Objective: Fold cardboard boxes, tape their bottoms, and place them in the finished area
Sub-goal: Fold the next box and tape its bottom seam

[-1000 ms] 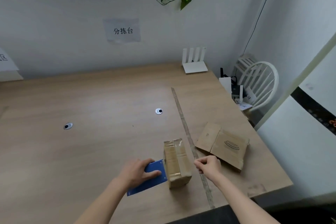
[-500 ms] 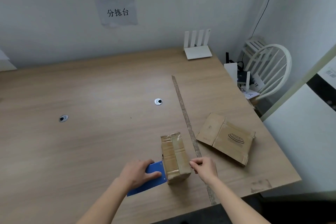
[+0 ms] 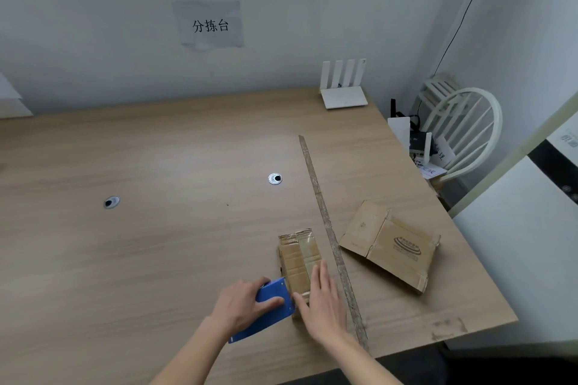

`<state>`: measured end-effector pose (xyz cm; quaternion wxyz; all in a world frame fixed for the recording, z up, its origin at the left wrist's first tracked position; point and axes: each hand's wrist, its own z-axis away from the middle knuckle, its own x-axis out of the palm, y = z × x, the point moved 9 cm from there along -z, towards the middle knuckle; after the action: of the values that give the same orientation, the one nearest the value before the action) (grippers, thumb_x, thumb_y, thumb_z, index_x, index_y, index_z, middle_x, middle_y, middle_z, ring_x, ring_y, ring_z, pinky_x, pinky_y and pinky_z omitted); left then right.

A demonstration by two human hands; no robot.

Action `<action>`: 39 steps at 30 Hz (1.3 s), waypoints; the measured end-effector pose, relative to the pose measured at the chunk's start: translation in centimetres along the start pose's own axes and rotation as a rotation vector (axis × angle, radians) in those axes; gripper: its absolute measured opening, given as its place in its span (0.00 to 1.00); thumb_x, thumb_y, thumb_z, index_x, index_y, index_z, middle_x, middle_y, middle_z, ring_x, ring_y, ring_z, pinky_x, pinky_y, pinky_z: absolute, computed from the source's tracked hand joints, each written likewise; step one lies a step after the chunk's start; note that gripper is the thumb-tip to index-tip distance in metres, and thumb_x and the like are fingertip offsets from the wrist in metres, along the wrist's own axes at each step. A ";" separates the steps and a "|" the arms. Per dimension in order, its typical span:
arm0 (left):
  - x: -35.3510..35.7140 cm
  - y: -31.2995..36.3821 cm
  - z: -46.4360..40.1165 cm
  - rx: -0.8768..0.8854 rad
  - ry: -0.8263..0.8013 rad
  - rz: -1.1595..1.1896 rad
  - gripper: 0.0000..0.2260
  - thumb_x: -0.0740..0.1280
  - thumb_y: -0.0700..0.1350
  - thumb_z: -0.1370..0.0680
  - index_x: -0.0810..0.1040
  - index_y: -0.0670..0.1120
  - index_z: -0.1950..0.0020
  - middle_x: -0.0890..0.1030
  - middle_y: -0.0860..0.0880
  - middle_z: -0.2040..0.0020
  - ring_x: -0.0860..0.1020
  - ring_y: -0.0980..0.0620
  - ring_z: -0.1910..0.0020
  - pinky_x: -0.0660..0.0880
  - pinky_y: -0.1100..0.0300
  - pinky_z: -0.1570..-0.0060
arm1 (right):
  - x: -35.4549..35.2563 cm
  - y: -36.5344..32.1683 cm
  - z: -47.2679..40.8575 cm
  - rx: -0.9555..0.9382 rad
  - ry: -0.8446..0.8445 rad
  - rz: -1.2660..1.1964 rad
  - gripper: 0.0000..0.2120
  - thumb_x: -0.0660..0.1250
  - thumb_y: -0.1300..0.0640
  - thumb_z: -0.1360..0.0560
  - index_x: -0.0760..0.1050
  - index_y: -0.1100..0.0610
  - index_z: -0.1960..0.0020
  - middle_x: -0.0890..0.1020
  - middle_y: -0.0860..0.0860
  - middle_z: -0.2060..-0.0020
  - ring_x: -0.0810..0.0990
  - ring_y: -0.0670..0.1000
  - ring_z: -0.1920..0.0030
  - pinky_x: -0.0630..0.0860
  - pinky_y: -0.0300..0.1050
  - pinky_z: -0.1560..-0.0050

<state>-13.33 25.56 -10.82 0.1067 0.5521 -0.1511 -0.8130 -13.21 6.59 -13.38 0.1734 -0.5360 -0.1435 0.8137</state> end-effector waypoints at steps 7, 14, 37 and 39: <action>-0.9 -0.5 1.5 0.033 0.038 -0.025 0.31 0.55 0.76 0.27 0.73 0.61 0.32 0.83 0.57 0.47 0.78 0.56 0.57 0.68 0.62 0.63 | 0.1 -0.3 -0.2 -0.011 -0.044 0.071 0.53 0.62 0.28 0.26 0.34 0.53 0.19 0.30 0.50 0.22 0.43 0.56 0.19 0.57 0.53 0.22; -2.0 -1.8 2.4 0.066 -0.002 -0.099 0.29 0.53 0.76 0.28 0.75 0.60 0.38 0.83 0.56 0.50 0.75 0.55 0.60 0.68 0.58 0.62 | 0.0 0.0 -0.4 -0.019 -0.031 -0.026 0.50 0.66 0.31 0.26 0.39 0.48 0.18 0.31 0.43 0.24 0.45 0.53 0.19 0.55 0.52 0.22; 6.1 -3.6 -0.6 -0.221 0.008 -0.178 0.24 0.57 0.71 0.23 0.72 0.55 0.37 0.83 0.53 0.45 0.81 0.49 0.48 0.72 0.54 0.56 | -0.7 1.8 0.6 -0.035 0.121 0.025 0.52 0.64 0.30 0.37 0.43 0.41 0.21 0.57 0.50 0.23 0.67 0.50 0.28 0.72 0.45 0.35; 6.1 -4.9 0.1 -0.240 0.031 -0.141 0.24 0.56 0.70 0.22 0.69 0.57 0.32 0.82 0.53 0.43 0.81 0.49 0.46 0.73 0.54 0.55 | -0.5 1.5 0.4 -0.046 0.115 0.035 0.53 0.66 0.29 0.37 0.42 0.41 0.21 0.57 0.49 0.25 0.68 0.50 0.29 0.73 0.44 0.36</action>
<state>-15.71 28.02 -17.83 0.1168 0.5571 -0.0119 -0.8221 -13.56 5.00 -13.46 0.1546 -0.5883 -0.1426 0.7808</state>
